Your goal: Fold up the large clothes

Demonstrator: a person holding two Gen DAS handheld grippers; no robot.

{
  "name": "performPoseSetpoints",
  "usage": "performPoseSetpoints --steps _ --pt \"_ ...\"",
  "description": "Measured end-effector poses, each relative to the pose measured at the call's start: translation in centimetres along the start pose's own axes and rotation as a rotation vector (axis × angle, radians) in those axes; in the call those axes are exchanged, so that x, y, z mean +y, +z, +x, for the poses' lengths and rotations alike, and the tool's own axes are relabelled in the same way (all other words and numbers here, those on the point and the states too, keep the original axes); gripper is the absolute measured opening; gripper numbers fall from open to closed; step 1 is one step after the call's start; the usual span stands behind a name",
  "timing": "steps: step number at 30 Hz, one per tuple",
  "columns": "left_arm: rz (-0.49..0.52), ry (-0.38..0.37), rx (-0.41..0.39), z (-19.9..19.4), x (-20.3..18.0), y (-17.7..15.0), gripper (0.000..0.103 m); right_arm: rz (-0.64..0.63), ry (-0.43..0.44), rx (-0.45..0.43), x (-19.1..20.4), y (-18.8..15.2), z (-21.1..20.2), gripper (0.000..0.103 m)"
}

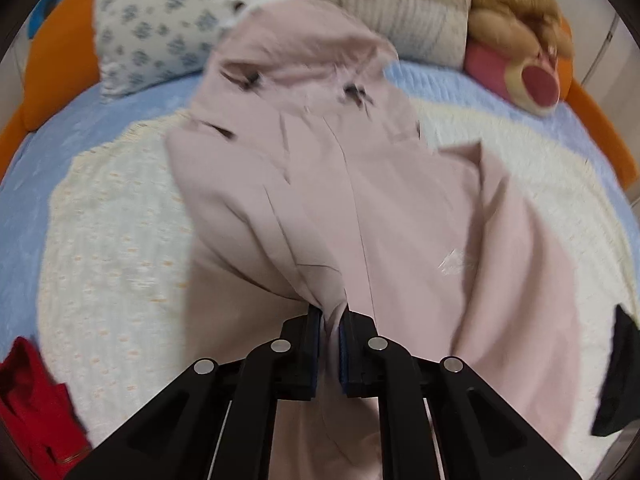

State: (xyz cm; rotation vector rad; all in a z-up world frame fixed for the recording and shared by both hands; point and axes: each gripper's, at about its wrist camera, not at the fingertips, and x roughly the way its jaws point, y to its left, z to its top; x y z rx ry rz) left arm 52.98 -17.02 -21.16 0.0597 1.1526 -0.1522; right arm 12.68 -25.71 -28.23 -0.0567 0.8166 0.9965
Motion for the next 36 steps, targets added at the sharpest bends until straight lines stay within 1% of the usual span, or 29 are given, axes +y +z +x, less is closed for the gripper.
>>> performPoseSetpoints --steps 1,3,4,5,6,7,9,10,11,13,14,16,17,18,19,20,22,23,24,26,27,29,30,32,34,35,36 --pt "0.001 -0.004 0.013 1.8 -0.3 -0.4 0.02 0.007 -0.009 0.01 -0.2 -0.2 0.1 0.015" --pt "0.004 -0.001 0.012 3.4 -0.8 -1.0 0.029 0.007 -0.032 0.026 -0.1 -0.4 0.5 0.015" --pt "0.011 -0.004 -0.019 3.7 -1.1 -1.5 0.036 0.002 -0.041 0.03 0.0 -0.4 0.6 0.015" --pt "0.028 -0.005 -0.037 3.6 -1.6 -1.7 0.054 -0.007 -0.049 0.033 0.1 -0.3 0.7 0.015" --pt "0.055 -0.021 -0.033 3.6 -2.2 -1.8 0.065 -0.014 -0.048 0.031 0.3 -0.2 0.6 0.015" --pt "0.106 -0.031 -0.038 2.8 -3.3 -2.1 0.074 -0.012 -0.035 0.023 0.3 -0.2 0.3 0.016" --pt "0.154 -0.019 -0.08 1.0 -4.0 -2.3 0.075 0.015 0.028 -0.005 0.1 0.1 -1.0 0.018" --pt "0.158 -0.04 -0.122 -0.8 -3.8 -2.3 0.081 0.031 0.06 -0.036 0.0 0.5 -2.2 0.018" --pt "0.139 -0.074 -0.162 -2.3 -3.3 -2.1 0.086 0.037 0.071 -0.06 -0.3 0.8 -3.0 0.018" --pt "0.08 -0.139 -0.226 -4.6 -1.6 -1.1 0.088 0.044 0.071 -0.12 -0.9 2.0 -4.8 0.018" --pt "0.059 -0.154 -0.244 -5.2 -0.8 -0.5 0.088 0.044 0.045 -0.165 -1.4 3.1 -5.8 0.018" --pt "0.024 -0.132 -0.263 -5.6 0.5 0.9 0.088 0.04 -0.017 -0.212 -2.3 5.2 -6.1 0.018" --pt "0.014 -0.128 -0.259 -5.3 0.9 1.4 0.088 0.034 -0.045 -0.225 -2.7 6.2 -6.0 0.018" --pt "-0.004 -0.121 -0.235 -4.3 1.4 2.1 0.088 0.022 -0.083 -0.246 -3.4 7.8 -5.6 0.018" --pt "-0.022 -0.119 -0.213 -3.5 1.9 2.5 0.086 0.018 -0.095 -0.252 -3.9 9.0 -5.2 0.018" --pt "-0.042 -0.123 -0.193 -2.5 2.2 3.0 0.085 0.026 -0.109 -0.248 -5.2 11.0 -4.3 0.018" --pt "-0.08 -0.119 -0.163 -0.3 3.0 3.9 0.084 0.032 -0.147 -0.233 -6.9 13.7 -2.5 0.018" --pt "-0.09 -0.111 -0.157 0.4 3.2 4.2 0.084 0.042 -0.179 -0.204 -8.4 15.3 -1.1 0.018" --pt "-0.089 -0.092 -0.15 1.3 3.3 4.9 0.084 0.056 -0.202 -0.192 -9.4 15.9 -0.4 0.018" --pt "-0.057 -0.041 -0.152 2.7 3.3 6.0 0.084 0.105 -0.237 -0.165 -12.5 16.8 1.1 0.018" --pt "-0.029 -0.011 -0.151 3.5 3.0 6.8 0.084 0.146 -0.255 -0.149 -13.9 17.0 2.0 0.016" --pt "0.009 0.018 -0.153 4.7 2.6 8.2 0.084 0.228 -0.268 -0.121 -16.6 16.6 3.5 0.016" --pt "0.014 0.015 -0.159 5.1 2.4 8.7 0.084 0.244 -0.277 -0.113 -17.3 16.2 4.0 0.016" --pt "0.009 -0.024 -0.17 6.5 1.7 10.0 0.084 0.251 -0.284 -0.099 -18.5 15.3 5.3 0.016" --pt "0.02 -0.045 -0.159 8.1 0.8 10.4 0.084 0.246 -0.288 -0.084 -19.1 14.3 6.0 0.015" --pt "0.034 -0.041 -0.157 9.1 0.4 10.5 0.084 0.25 -0.28 -0.082 -19.3 14.2 5.9 0.015" --pt "0.058 -0.014 -0.159 10.4 -0.2 10.3 0.085 0.252 -0.276 -0.081 -19.4 14.2 5.8 0.015"
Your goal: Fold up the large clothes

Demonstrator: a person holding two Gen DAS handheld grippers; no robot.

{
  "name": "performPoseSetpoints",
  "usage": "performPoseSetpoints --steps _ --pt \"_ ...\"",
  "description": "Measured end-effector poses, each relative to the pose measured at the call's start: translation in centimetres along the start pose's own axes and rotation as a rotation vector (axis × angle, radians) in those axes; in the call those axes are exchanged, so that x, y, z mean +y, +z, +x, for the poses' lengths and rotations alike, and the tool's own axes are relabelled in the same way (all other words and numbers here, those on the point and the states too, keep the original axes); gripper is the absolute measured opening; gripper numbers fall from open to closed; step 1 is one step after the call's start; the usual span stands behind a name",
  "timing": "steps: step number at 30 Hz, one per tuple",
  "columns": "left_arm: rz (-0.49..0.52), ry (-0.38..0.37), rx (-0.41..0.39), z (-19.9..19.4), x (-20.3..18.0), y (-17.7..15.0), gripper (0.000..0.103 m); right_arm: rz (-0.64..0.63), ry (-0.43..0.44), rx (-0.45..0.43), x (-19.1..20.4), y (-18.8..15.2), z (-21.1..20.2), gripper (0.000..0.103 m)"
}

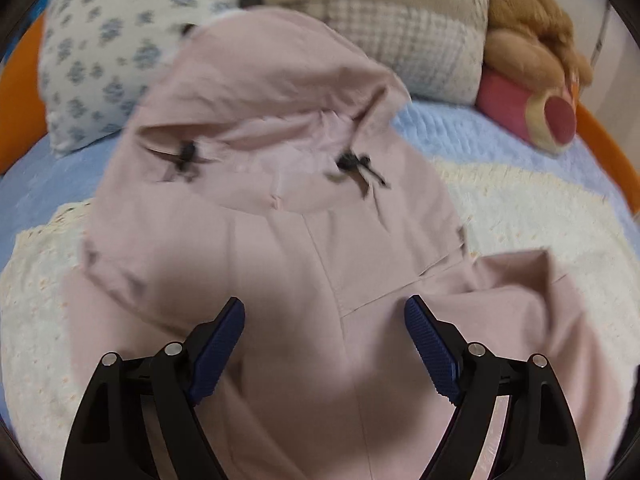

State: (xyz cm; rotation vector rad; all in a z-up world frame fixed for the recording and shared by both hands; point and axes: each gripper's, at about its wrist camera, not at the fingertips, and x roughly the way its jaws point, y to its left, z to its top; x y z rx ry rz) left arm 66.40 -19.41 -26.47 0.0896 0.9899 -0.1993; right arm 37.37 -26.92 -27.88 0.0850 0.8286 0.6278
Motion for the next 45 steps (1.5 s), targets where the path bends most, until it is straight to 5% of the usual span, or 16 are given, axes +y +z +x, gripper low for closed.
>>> performPoseSetpoints --steps 4,8,12,16,19,23,26,36,42,45 --pt "0.009 0.018 -0.007 0.7 -0.4 -0.5 0.088 -0.016 -0.021 -0.003 0.5 -0.3 0.0 0.016" --pt "-0.013 -0.002 -0.018 -3.7 0.1 -1.1 0.085 -0.014 0.0 -0.04 0.4 -0.5 -1.3 0.018" --pt "0.088 0.0 -0.06 -12.0 -1.5 -4.7 0.095 0.073 0.035 -0.082 1.2 -0.4 -6.4 0.056" --pt "0.136 -0.024 -0.032 -17.4 -3.9 -7.0 0.096 0.089 0.018 -0.224 2.4 -5.7 -17.3 0.091" --pt "0.14 -0.059 0.013 -19.3 -7.3 -7.3 0.096 0.162 -0.07 -0.242 0.9 -11.2 -23.6 0.091" --pt "0.128 -0.015 0.042 -18.6 -13.2 -7.4 0.096 0.353 -0.165 -0.209 -3.4 -17.7 -28.2 0.092" --pt "0.171 0.05 0.057 -16.2 -18.2 -6.8 0.096 0.467 -0.147 -0.181 -5.7 -21.2 -29.4 0.08" --pt "0.361 0.338 0.11 -7.6 -28.3 -6.9 0.096 0.469 -0.079 -0.099 -5.1 -25.7 -27.4 0.077" --pt "0.415 0.468 0.155 -4.8 -27.9 -8.5 0.095 0.471 -0.05 -0.132 -4.2 -26.4 -28.0 0.067" --pt "0.469 0.499 0.101 -5.5 -27.7 -8.8 0.095 0.446 -0.067 -0.073 -3.9 -26.0 -27.7 0.058"
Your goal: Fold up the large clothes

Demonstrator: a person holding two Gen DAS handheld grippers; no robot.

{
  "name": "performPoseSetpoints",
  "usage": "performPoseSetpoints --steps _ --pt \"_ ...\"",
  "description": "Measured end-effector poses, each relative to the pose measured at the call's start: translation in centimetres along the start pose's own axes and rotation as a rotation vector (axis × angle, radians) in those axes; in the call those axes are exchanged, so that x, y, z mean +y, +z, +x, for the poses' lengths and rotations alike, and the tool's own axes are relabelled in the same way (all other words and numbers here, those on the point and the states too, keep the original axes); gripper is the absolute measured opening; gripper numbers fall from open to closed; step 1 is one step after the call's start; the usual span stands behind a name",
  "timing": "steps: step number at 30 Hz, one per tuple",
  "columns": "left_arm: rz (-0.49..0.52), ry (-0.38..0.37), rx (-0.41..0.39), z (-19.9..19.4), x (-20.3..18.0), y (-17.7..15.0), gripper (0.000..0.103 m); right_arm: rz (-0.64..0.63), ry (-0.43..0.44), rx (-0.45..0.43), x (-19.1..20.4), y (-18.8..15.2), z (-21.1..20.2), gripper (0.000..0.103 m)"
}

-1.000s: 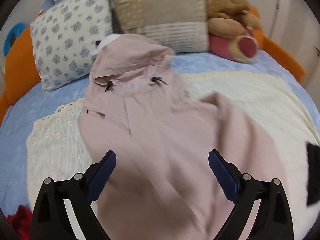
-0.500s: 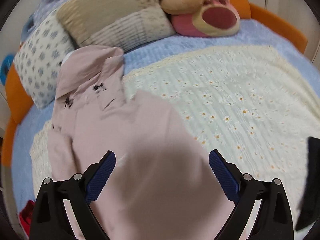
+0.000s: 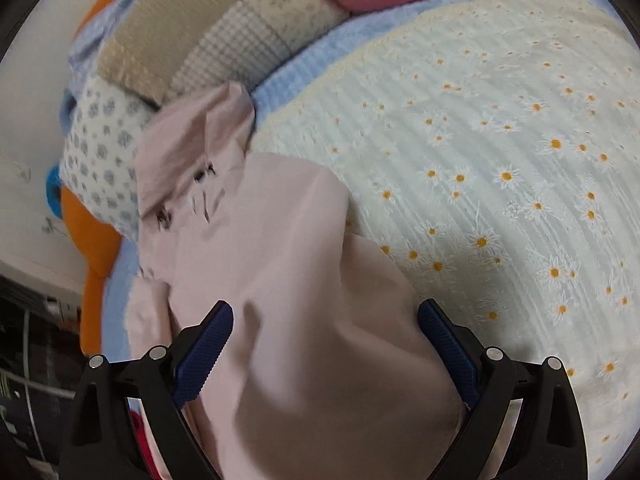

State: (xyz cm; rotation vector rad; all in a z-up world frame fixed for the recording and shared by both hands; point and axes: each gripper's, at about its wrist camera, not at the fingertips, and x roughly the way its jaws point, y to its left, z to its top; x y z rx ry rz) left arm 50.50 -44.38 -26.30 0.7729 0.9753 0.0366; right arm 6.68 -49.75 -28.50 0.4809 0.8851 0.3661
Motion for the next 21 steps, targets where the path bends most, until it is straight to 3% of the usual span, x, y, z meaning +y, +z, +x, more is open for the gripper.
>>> performPoseSetpoints --steps 3,4,5,6,7,8,9,10,13,18,21 --pt "0.108 0.039 -0.049 -0.6 -1.0 -0.3 0.079 -0.091 -0.088 0.075 1.2 0.9 1.6 0.058" --pt "0.14 0.038 -0.062 -0.8 -1.3 -0.4 0.07 -0.118 -0.124 0.084 1.6 0.8 1.9 0.058" --pt "0.149 0.019 -0.067 -0.9 -1.4 -0.4 0.053 -0.135 -0.156 0.09 2.0 0.8 2.0 0.057" --pt "0.145 -0.019 -0.071 -1.0 -1.4 -0.4 0.044 -0.156 -0.192 0.089 2.5 0.7 2.0 0.05" --pt "0.124 -0.064 -0.068 -1.1 -1.2 -0.4 0.034 -0.169 -0.213 0.084 2.6 0.5 1.9 0.03" --pt "0.108 -0.09 -0.068 -1.1 -1.1 -0.3 0.027 -0.158 -0.188 0.065 2.7 0.5 1.3 0.018" --pt "0.094 -0.131 -0.073 -1.1 -0.7 -0.3 0.025 -0.138 -0.148 0.044 2.6 0.5 0.8 0.009" --pt "0.088 -0.155 -0.073 -1.1 -0.6 -0.3 0.022 -0.124 -0.12 0.003 2.6 0.6 -0.2 0.009" --pt "0.029 -0.293 -0.076 -1.2 1.6 -0.2 0.015 -0.181 -0.111 -0.012 3.9 1.1 -0.9 0.008" --pt "-0.19 -0.618 -0.126 -1.2 9.5 -0.9 0.011 -0.409 -0.001 -0.003 9.9 3.0 -1.6 0.008" --pt "-0.244 -0.713 -0.201 -1.1 14.0 -2.5 0.011 -0.563 0.076 0.044 14.4 3.5 -1.2 0.009"
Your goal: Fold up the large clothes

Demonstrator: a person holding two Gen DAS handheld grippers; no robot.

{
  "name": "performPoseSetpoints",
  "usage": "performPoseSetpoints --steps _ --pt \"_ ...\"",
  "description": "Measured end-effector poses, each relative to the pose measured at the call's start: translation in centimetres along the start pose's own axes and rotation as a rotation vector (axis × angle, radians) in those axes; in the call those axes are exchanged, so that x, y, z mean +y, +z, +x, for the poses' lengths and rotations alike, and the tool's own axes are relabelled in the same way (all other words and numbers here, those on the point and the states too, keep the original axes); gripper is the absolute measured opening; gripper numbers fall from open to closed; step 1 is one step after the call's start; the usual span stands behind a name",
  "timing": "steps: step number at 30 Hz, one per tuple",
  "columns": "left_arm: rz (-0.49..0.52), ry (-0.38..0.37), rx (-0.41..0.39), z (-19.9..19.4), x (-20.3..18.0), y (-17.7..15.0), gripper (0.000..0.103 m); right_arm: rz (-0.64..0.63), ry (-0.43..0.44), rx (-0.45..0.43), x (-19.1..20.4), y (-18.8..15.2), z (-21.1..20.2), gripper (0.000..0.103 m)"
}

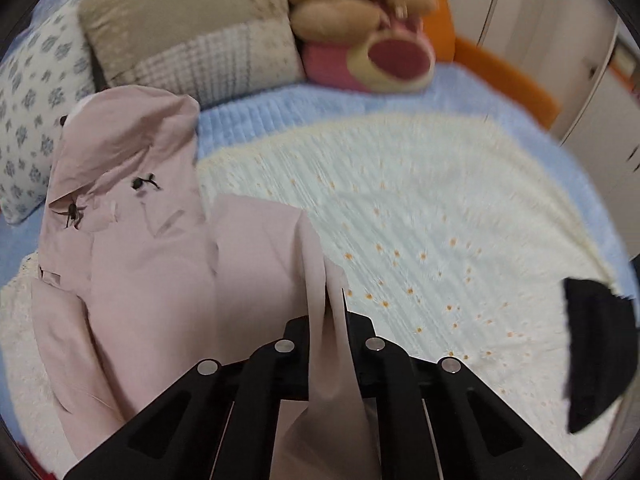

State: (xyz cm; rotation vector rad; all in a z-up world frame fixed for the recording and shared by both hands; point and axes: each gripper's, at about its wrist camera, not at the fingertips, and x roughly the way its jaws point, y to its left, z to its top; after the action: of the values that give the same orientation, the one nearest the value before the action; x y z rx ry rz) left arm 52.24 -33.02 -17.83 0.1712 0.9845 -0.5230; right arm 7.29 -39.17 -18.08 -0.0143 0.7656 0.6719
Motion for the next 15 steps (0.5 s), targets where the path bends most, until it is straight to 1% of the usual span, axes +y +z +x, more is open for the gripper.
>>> performPoseSetpoints --steps 2,4,7,9,12,14,15 --pt "-0.018 -0.059 -0.047 -1.7 2.5 -0.4 0.011 -0.121 0.029 0.052 2.7 1.5 1.6 0.008" --pt "-0.048 -0.106 -0.089 -3.0 5.3 -1.0 0.011 -0.204 0.046 0.107 4.7 2.3 3.5 0.009" --pt "-0.11 -0.153 -0.112 -3.6 9.6 -2.2 0.011 -0.275 0.054 0.2 6.4 2.3 6.2 0.009" --pt "-0.149 -0.157 -0.097 -3.0 12.0 -3.5 0.011 -0.303 0.05 0.261 7.1 1.9 7.7 0.009" --pt "-0.186 -0.153 -0.069 -1.2 14.4 -5.2 0.011 -0.311 0.045 0.337 7.4 0.8 9.4 0.009" --pt "-0.192 -0.128 -0.035 0.7 15.5 -6.4 0.013 -0.291 0.044 0.386 6.9 0.1 10.8 0.009" --pt "-0.168 -0.098 -0.015 1.9 15.4 -7.1 0.014 -0.278 0.039 0.403 6.7 -0.2 11.4 0.009"
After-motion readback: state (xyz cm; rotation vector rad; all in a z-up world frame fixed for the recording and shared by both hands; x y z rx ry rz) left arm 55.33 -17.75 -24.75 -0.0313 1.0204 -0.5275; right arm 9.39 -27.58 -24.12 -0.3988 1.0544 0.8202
